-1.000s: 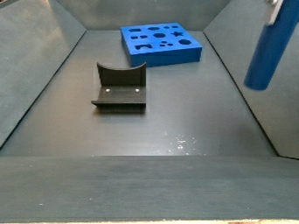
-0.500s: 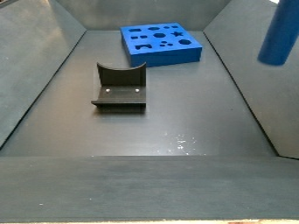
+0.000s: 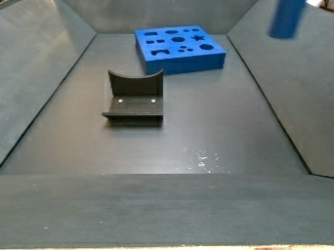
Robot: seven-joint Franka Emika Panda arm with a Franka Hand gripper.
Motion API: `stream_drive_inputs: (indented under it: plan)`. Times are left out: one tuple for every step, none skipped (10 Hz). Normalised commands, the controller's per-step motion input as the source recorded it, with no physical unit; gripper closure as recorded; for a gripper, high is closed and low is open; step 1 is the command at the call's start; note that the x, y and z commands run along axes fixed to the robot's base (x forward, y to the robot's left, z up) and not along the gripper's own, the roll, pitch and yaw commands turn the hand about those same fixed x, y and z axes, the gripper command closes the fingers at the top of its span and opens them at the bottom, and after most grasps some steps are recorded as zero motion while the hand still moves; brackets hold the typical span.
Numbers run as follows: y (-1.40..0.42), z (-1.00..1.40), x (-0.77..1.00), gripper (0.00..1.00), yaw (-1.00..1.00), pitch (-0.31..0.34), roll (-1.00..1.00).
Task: Pick up the round object. Move up. Move to above the board. Insert the round object.
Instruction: Move to above the board.
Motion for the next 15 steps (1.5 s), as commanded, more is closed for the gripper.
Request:
stream_drive_inputs:
  plan:
    - [-1.0,0.07,0.46,1.0,-0.06,0.097,-0.06]
    - [-1.0,0.07,0.47,1.0,-0.02,0.105,-0.01]
    - [-1.0,0.07,0.48,1.0,-0.01,0.106,-0.02]
    - [-1.0,0.07,0.48,1.0,0.0,0.107,-0.03]
    - [-1.0,0.07,0.49,1.0,0.0,0.107,-0.01]
    - [-1.0,0.08,0.49,1.0,0.01,0.109,-0.01]
    - [-1.0,0.08,0.5,1.0,0.01,0.112,-0.01]
    - [-1.0,0.08,0.51,1.0,0.01,0.12,0.0]
    - [-1.0,0.08,0.52,1.0,0.01,0.127,-0.01]
    - [-1.0,0.09,0.53,1.0,0.01,0.129,0.0]
    - [-1.0,0.09,0.55,1.0,0.01,0.137,0.01]
    - [-1.0,0.1,0.57,1.0,0.0,0.142,0.01]
    - [-0.7,0.08,0.44,1.0,0.01,0.148,0.03]
    - [-0.51,0.07,0.34,1.0,0.01,0.149,0.05]
    - [-0.25,0.05,0.2,1.0,0.01,0.116,0.05]
